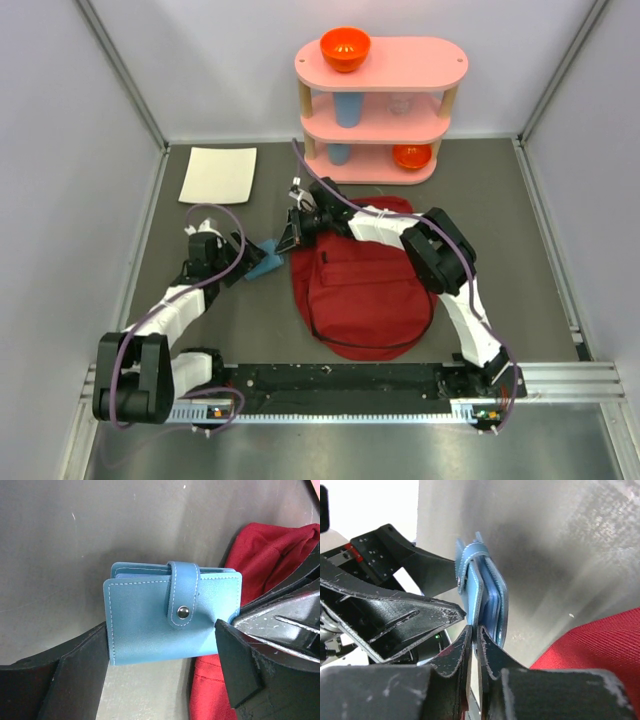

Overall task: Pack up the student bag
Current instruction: Pick up the personal item from the center of the board.

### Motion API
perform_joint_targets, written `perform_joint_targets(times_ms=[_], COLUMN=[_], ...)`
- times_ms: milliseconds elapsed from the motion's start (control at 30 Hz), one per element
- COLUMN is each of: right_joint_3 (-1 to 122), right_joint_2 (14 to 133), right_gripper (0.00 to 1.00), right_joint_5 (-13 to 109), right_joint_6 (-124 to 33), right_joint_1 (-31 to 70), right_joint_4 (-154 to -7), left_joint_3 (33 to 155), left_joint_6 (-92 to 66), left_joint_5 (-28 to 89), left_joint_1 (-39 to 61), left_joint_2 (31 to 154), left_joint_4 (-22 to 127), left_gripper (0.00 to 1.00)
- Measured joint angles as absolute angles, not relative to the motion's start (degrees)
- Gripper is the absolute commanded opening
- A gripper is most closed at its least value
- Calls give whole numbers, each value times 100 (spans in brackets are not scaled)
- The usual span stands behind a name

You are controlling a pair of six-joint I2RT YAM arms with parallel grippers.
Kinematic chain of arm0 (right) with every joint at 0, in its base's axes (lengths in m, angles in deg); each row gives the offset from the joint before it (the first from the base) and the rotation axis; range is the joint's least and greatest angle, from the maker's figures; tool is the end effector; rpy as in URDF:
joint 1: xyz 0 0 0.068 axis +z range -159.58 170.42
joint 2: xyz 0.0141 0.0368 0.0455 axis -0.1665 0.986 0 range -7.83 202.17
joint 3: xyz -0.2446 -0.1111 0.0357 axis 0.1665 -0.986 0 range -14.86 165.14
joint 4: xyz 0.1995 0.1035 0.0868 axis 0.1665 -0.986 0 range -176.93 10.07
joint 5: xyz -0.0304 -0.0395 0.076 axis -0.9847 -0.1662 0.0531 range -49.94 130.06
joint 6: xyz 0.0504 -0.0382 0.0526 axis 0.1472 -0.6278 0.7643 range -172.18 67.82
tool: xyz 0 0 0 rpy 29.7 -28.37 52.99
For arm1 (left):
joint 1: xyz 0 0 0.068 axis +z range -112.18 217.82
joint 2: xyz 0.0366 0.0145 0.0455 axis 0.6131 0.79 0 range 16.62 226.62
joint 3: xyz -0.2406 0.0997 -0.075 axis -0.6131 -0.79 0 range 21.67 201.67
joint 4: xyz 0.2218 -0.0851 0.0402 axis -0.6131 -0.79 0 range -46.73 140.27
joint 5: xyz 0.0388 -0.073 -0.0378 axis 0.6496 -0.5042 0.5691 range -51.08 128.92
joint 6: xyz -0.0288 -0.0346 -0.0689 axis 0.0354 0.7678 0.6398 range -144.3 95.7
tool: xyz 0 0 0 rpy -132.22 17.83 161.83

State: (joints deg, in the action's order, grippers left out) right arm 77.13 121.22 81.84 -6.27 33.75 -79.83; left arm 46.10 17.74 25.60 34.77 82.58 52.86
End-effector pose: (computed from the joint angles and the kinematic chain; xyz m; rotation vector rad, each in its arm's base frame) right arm 0.3316 0.3786 0.1540 -0.4216 2.5214 1.5623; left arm 0.2306 -0.0287 0.1597 -0.6509 2.2260 -0.6738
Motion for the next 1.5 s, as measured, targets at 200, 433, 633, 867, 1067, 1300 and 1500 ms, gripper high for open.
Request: perform_joint_targets(times_ms=[200,433,633,867,1067,1300,1500], right_joint_3=[7544,7479,7383,6655,5785,4963,4546], right_joint_2=[12057,12048,11873,10828,9213,7674,7014], right_gripper=[26,0,0,0,0,0,0], right_joint_5=[8319,8245,8081,7834,7683,7506,7526], right_joint_6=[-463,-496,-597,-581,-352,-199,-44], right_joint_1=[3401,3419,3419,3423,3360,3091,2920], right_joint_4=[-7708,-7795,-7935,-7879,-7494,-7271,-7225], left_joint_3=[4610,4610,4610,4749,4824,4579,4502], left_joint_6=[1796,1903,1899,1866,1936,2708,3582], left_joint_5=[2479,2378,2470,2815,2332,676,-616], left_joint_1=[3477,3477,3472,3538,3643,3654,3608], left_joint_2=[8216,8264,7987,6586,5687,5661,6371], left_joint_4=[5310,5364,5231,4586,4623,6656,9017], left_gripper=[84,84,98,99,99,99,99])
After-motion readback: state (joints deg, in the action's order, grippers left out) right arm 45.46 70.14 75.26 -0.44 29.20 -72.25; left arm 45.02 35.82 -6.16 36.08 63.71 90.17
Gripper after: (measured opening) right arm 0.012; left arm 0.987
